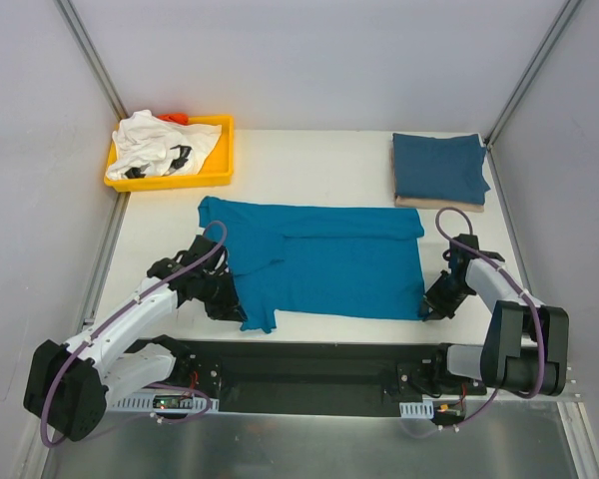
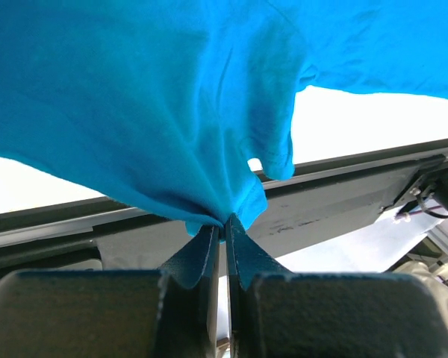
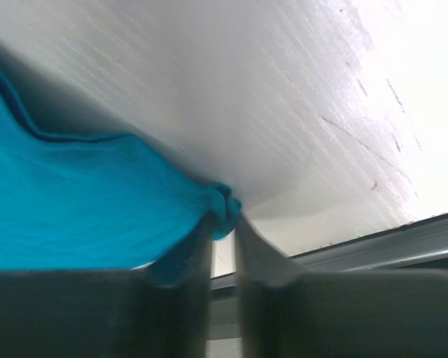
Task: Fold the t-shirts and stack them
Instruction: Grap the side of the flattened tshirt closest away from the robot with both arms, then fold the other side of the tshirt into a rectangle
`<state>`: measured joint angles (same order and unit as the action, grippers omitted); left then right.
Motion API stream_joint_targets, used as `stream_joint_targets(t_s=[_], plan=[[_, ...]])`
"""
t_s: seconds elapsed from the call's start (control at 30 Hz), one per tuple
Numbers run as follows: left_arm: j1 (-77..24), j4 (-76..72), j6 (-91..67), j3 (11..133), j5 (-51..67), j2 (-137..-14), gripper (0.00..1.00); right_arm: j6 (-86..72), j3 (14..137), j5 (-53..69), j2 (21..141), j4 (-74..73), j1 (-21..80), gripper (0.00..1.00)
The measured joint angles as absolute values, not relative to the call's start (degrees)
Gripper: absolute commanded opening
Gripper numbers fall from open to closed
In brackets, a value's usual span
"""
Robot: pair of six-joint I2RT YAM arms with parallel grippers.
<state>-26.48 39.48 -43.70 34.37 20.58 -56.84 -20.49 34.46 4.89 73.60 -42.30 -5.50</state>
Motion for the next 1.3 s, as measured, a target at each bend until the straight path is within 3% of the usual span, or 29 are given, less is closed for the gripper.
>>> stream_joint_targets(t_s=[0.07, 0.6, 1.3], plan=[[-26.13, 39.48, -43.64, 34.44, 20.69, -56.84, 0.00, -20.03, 34.46, 4.80, 73.63, -42.30, -5.48, 0.01], [-19.70, 39.48, -42.46, 38.02, 24.08, -56.62, 0.00, -16.14, 43.77, 8.03, 70.76, -41.19, -3.05, 0.01], [-9.89, 32.80, -40.32, 52.84, 26.94, -71.79, 0.00, -15.07, 61.28, 10.52, 84.27, -43.92, -2.26, 0.01]])
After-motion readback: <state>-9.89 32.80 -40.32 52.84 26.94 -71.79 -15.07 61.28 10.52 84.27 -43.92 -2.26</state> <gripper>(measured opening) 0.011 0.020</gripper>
